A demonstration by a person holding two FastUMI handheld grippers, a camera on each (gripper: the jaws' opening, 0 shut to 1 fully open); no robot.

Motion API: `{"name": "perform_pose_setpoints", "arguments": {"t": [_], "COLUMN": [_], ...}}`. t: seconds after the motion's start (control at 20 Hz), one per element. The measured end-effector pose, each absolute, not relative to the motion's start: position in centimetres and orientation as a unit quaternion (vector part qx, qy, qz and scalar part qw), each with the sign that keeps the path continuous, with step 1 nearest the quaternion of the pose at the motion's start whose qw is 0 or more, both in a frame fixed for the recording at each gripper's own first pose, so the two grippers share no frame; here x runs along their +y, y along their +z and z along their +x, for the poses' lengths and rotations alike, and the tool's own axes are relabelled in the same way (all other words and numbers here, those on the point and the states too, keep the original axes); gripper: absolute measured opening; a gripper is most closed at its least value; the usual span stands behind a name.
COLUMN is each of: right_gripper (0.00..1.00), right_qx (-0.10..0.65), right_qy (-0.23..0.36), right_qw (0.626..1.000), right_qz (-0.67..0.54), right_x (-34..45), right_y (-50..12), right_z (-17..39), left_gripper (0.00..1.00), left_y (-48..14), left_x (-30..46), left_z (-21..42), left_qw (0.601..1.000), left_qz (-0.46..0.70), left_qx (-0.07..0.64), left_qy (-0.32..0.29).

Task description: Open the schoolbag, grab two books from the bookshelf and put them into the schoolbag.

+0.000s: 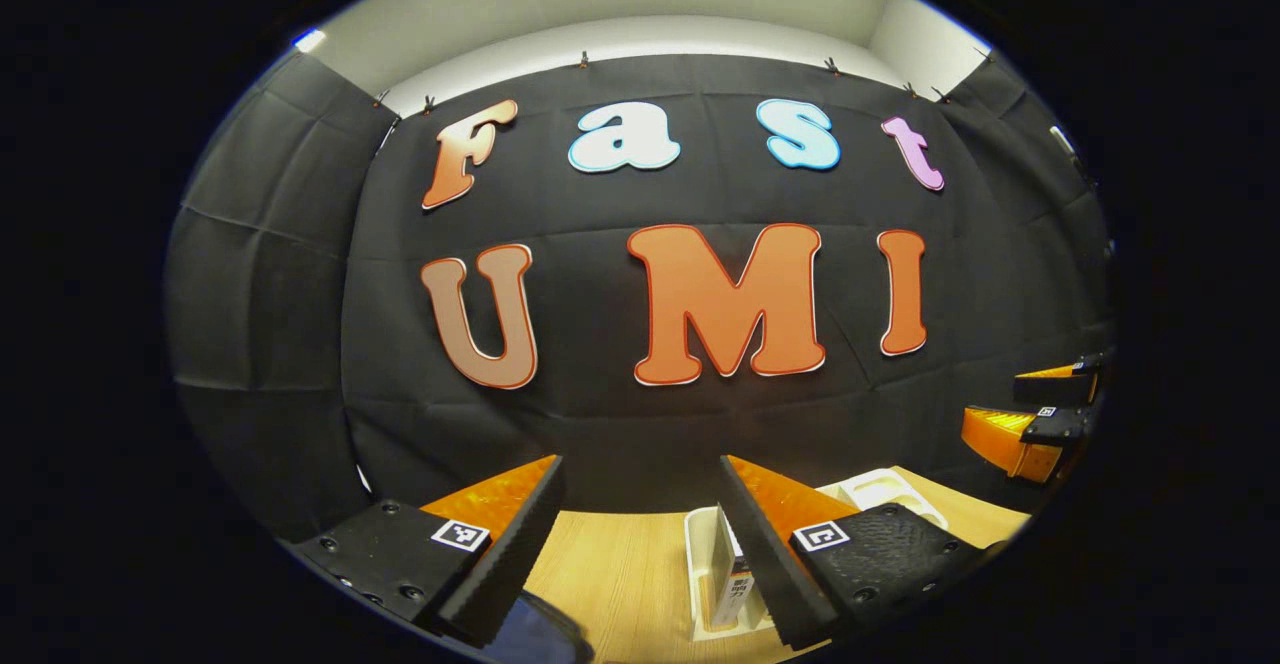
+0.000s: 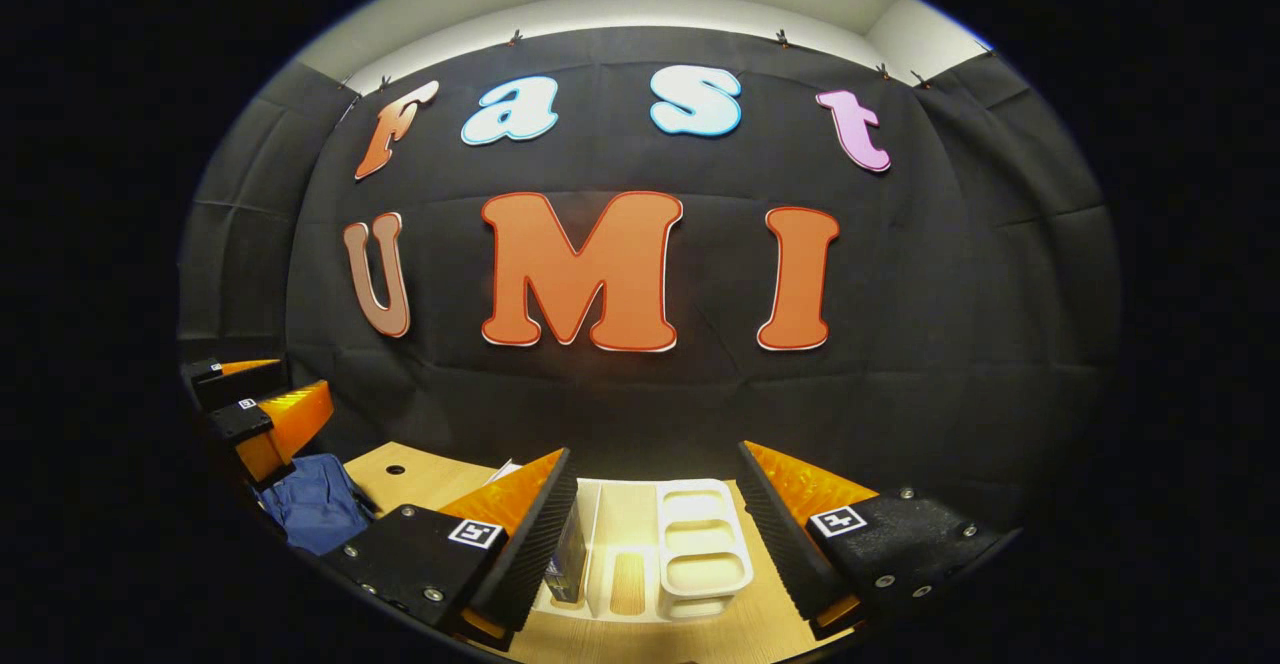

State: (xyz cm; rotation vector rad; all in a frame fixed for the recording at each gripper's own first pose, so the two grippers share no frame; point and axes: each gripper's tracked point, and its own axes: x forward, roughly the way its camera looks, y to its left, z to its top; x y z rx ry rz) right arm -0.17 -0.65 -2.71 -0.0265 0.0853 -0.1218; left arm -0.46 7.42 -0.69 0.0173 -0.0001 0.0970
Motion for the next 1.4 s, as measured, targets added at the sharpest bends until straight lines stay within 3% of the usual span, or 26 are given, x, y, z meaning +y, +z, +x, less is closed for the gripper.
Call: {"name": "perform_pose_setpoints", "arguments": {"t": [0.5, 1.05, 1.4], "right_gripper": [0.96, 0.95, 0.95], "right_qx": [0.054, 0.076, 0.092], "right_qy": [-0.03, -0.012, -0.006], "right_qw": [0.998, 0.997, 0.995], "right_qz": [-0.022, -0.024, -0.024], "right_x": [1.5, 2.8, 2.9], "right_y": [-3.8, -5.6, -7.1], "right_z": [0.3, 1.4, 1.4], "left_gripper": [0.94, 0.93, 0.95], "left_y": [-2.4, -13.3, -20.8], "left_x": [9.5, 15.7, 16.8], "left_z": [-1.2, -3.8, -5.9], "left_qw": [0.999, 0.98, 0.942], "left_qz": [0.021, 0.12, 0.236], "left_qx": [0.02, 0.154, 0.238], "left_qy": [0.045, 0.05, 0.023]}}
